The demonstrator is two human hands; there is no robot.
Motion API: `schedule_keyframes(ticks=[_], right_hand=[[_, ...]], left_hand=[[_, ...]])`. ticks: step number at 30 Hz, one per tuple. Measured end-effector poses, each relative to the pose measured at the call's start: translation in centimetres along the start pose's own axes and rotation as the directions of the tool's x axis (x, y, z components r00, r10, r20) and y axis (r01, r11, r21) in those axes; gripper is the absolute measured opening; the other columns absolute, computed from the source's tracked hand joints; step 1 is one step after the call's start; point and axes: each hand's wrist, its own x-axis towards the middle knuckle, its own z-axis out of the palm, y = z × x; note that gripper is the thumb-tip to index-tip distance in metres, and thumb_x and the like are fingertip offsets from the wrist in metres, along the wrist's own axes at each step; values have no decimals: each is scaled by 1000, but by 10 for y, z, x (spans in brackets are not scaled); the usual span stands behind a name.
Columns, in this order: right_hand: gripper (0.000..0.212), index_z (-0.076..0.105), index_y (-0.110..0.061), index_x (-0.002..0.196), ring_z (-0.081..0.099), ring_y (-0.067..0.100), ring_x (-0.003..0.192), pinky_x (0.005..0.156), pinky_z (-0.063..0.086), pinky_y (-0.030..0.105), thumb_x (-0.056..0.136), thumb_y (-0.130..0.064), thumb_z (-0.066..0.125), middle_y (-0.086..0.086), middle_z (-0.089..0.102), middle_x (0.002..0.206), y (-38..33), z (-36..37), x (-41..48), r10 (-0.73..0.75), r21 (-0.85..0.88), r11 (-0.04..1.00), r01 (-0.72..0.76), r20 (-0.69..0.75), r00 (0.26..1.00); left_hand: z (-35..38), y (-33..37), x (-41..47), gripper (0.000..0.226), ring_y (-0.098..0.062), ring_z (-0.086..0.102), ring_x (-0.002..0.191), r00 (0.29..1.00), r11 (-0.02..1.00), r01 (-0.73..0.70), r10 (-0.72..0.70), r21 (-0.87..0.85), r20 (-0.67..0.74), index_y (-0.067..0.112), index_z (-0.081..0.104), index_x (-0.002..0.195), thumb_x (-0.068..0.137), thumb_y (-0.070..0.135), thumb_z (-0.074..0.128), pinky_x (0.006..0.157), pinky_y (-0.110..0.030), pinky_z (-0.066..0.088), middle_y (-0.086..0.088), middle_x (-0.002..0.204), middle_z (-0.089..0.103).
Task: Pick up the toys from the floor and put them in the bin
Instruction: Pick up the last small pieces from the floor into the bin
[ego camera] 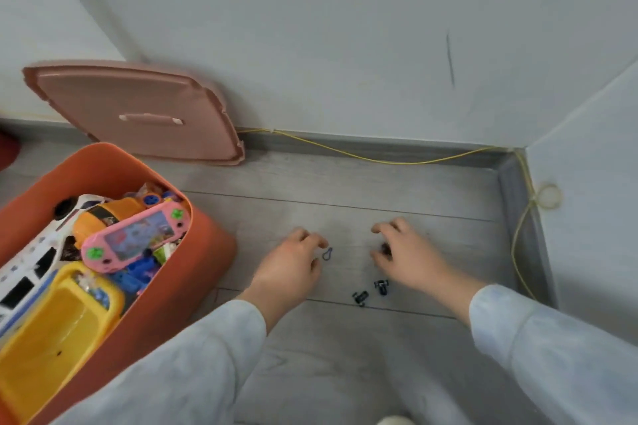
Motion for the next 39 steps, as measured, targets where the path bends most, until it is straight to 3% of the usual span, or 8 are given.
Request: schedule_keyframes(ticks=[5, 11, 17, 23, 27, 30, 34, 39], right_hand=[[79, 34, -30, 150, 31, 31, 137, 114, 32, 39, 83, -58, 66, 9, 25, 150, 31, 20, -9, 18, -73, 997, -10, 104, 994], [98, 35, -29, 148, 28, 25, 129, 109, 39, 40, 68, -72, 71, 4, 27, 143, 41, 37, -14, -102, -114, 986, 123, 179, 979], [56, 54, -26, 135, 41, 29, 121, 103, 44, 41, 84, -41, 72, 5, 40, 137, 42, 43, -14, -203, -97, 972, 214, 111, 973], [27, 65, -12, 109, 56, 35, 98, 83, 47, 37, 83, -16, 64, 13, 47, 119, 27, 45, -9, -248, -65, 962, 264, 189, 950], [15, 63, -14, 91, 58, 31, 88, 73, 45, 35, 77, -8, 63, 7, 51, 96, 25, 40, -7, -165, 35, 986, 162, 154, 974], [21, 54, -22, 70, 56, 21, 76, 66, 36, 26, 70, -4, 64, -5, 49, 77, 43, 26, -9, -8, 168, 986, 4, 26, 1000], [27, 52, -22, 64, 53, 12, 56, 54, 40, 24, 70, -1, 67, -8, 55, 61, 69, 19, -18, 283, 445, 849, -285, 72, 956], [27, 49, -18, 63, 48, 12, 43, 41, 40, 24, 76, -1, 65, -1, 50, 56, 76, 21, -29, 347, 553, 761, -339, 95, 933]], left_hand=[[42, 5, 14, 55, -29, 36, 132, 981, 990, 72, -92, 122, 168, 31, 41, 142, 90, 37, 58, 102, -43, 46, -4, 148, 28], [82, 19, 13, 72, -29, 32, 128, 989, 985, -38, 14, 166, 145, 27, 39, 142, 82, 63, 57, 107, -41, 39, -7, 143, 29], [105, 27, 3, 58, -26, 40, 116, 977, 980, -175, 162, 93, 138, 21, 51, 137, 85, 41, 66, 104, -35, 40, -6, 131, 41], [108, 35, 15, 43, -28, 50, 107, 971, 984, -150, 127, 100, 202, 17, 54, 129, 89, 27, 62, 91, -34, 44, -7, 124, 47], [106, 47, 18, 35, -26, 51, 107, 978, 983, -59, 21, 176, 209, 19, 54, 118, 84, 25, 62, 77, -34, 45, -5, 118, 49], [107, 49, 20, 35, -26, 49, 110, 979, 974, -29, -18, 224, 205, 18, 53, 115, 83, 27, 62, 79, -34, 44, -5, 117, 51], [111, 46, 22, 38, -28, 47, 113, 974, 979, -9, -38, 205, 225, 17, 52, 119, 83, 24, 62, 90, -35, 45, -8, 120, 53], [114, 41, 19, 23, -30, 57, 99, 979, 999, 27, -35, 45, 201, 14, 62, 108, 88, 7, 56, 83, -33, 48, -10, 115, 48]])
